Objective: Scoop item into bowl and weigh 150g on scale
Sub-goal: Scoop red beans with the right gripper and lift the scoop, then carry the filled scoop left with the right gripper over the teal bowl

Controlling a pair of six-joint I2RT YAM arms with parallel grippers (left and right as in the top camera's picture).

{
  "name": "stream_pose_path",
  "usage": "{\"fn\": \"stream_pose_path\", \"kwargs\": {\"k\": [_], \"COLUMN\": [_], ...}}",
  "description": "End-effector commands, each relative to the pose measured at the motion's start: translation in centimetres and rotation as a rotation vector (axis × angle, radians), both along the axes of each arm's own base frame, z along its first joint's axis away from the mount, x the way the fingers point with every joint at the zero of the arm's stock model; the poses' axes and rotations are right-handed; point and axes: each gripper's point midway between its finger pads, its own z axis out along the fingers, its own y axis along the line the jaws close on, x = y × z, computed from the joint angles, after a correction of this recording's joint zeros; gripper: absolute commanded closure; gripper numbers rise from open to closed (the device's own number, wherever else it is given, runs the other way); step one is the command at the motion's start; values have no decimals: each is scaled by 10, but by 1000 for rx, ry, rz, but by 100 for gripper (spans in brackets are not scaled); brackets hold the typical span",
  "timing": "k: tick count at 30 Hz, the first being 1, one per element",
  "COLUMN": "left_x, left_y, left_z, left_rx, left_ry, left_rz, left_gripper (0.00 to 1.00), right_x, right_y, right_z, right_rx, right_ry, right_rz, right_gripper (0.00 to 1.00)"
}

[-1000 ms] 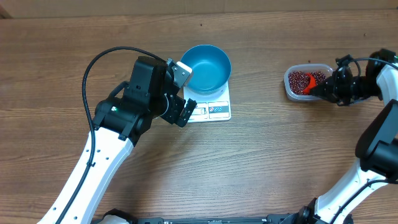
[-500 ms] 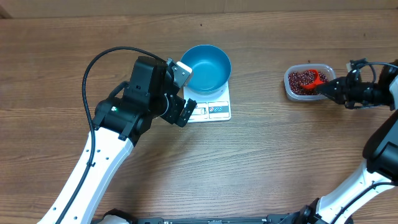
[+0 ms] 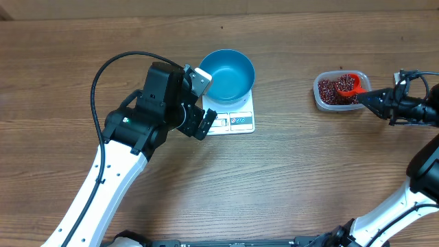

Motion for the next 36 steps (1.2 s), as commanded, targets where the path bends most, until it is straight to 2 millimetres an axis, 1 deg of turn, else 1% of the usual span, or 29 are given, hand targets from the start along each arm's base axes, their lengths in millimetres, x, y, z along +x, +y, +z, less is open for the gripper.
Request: {"fn": "stream_pose_path", "kwargs": {"k": [1, 5, 10, 16, 18, 20, 21, 29, 33, 34, 35, 36], "left_x": [-1, -1, -1, -1, -1, -1, -1, -1, -1, -1, -1, -1], "left_y": [-2, -2, -2, -2, -2, -2, -2, -2, -2, -2, -2, -2], "left_z": [-5, -5, -5, -5, -5, -5, -5, -5, -5, -5, -5, -5], "left_rx": [-12, -12, -12, -12, -12, -12, -12, -12, -12, -12, -12, -12], "left_ry": [20, 20, 20, 21, 20, 20, 20, 21, 21, 21, 21, 21], "left_rz": [2, 2, 2, 2, 2, 2, 2, 2, 2, 2, 2, 2], "left_gripper": [1, 1, 0, 1, 0, 0, 0, 1, 0, 0, 0, 0], "right_x": [5, 6, 10, 16, 16, 16, 15, 15, 18, 20, 21, 23], "right_y": [9, 27, 66, 114, 131, 142, 153, 203, 221, 229, 232, 238], "right_z": [8, 10, 17, 32, 36, 37, 39, 53, 55, 54, 52, 48], "right_rx": [27, 28, 52, 139, 160, 164, 168, 166, 153, 143, 139, 115], "right_ry": [-59, -81, -97, -139, -139, -143, -144, -174, -174, -165, -161, -145], "right_rz": [16, 71, 161, 239, 272, 299, 327, 453, 492, 505, 509, 518], "right_gripper": [96, 96, 96, 96, 96, 96, 96, 96, 96, 96, 96, 96]}}
